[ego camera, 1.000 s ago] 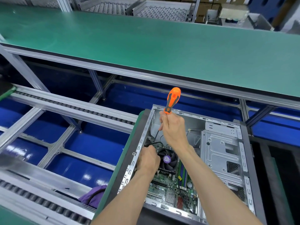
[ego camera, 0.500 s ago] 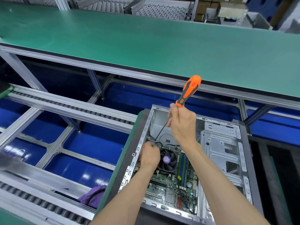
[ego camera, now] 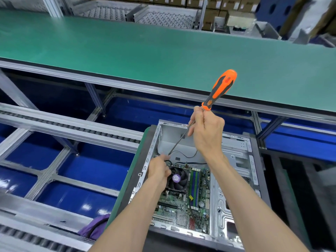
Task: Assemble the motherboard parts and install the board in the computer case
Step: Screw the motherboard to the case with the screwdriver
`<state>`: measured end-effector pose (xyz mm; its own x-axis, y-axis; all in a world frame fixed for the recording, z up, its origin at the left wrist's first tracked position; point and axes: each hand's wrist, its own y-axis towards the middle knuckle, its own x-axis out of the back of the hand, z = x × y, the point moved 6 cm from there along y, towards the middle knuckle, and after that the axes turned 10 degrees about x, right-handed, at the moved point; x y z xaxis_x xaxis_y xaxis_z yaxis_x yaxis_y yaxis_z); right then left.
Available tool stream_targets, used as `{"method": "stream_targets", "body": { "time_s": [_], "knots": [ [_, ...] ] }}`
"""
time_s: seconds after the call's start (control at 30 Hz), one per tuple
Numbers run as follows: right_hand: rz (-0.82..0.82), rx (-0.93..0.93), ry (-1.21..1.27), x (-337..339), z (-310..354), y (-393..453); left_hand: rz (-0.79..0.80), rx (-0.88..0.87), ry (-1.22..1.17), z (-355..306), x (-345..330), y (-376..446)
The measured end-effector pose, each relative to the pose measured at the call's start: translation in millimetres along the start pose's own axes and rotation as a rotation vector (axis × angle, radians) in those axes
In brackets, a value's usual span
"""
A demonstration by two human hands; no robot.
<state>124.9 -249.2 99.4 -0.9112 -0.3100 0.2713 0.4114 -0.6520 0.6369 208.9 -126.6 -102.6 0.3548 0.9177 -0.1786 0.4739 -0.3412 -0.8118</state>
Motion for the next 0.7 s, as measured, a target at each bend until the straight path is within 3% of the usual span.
{"method": "stream_targets", "body": {
  "time_s": [0.27, 0.7],
  "knots": [
    [-0.021, 0.004, 0.014, 5, 10, 3, 0.291, 0.146, -0.362, 1, -14, -6],
    [-0.032, -0.023, 0.046, 8, 8, -4, 0.449, 0.188, -0.617, 4, -15, -12]
  ]
}}
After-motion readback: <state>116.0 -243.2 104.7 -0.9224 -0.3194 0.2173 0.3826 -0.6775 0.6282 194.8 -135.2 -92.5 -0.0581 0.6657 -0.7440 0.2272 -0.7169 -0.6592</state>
